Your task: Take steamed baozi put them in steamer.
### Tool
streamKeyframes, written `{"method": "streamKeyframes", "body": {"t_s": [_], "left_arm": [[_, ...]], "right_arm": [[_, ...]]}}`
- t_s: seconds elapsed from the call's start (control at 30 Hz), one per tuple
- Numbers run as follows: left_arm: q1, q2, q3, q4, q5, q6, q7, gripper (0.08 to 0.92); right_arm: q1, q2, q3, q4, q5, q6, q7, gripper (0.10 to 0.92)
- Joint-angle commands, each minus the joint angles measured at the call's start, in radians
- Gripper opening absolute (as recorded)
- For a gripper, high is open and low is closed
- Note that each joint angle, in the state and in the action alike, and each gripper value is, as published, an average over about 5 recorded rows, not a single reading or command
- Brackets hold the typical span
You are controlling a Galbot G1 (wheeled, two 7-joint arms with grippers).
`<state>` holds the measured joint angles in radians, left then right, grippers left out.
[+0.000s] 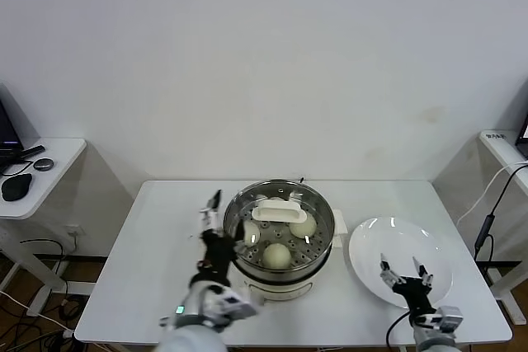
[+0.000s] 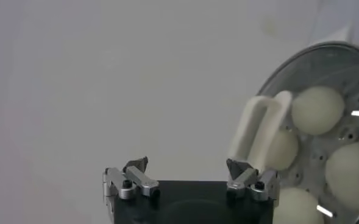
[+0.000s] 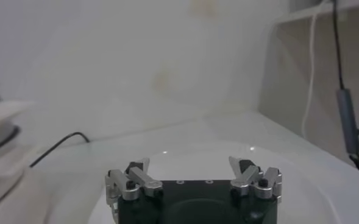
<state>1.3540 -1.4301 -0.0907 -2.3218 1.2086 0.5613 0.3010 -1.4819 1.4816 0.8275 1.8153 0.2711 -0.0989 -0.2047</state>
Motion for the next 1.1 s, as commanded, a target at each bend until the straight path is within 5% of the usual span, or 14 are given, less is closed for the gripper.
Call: {"method": "streamKeyframes", "body": {"t_s": [0.03, 0.67, 1.1], "left_arm": [[0.261, -0.007, -0.565, 0.059, -0.976, -0.380, -0.259, 0.823], [0.571, -0.073, -0.453, 0.098, -1.053, -0.438, -0.492, 0.823], [0.617, -0.057, -0.420, 0.023, -1.093, -0.327, -0.478, 0.823]], "right_arm": [[-0.102, -0.015, -0.139, 0.117, -0.077, 0.037, 0.052, 0.823], [-0.247, -0.036, -0.159, 0.237, -0.130, -0.030, 0.096, 0.823], [-0.327, -0.059, -0.149, 0.351, -0.138, -0.111, 0.077, 0.823]]}}
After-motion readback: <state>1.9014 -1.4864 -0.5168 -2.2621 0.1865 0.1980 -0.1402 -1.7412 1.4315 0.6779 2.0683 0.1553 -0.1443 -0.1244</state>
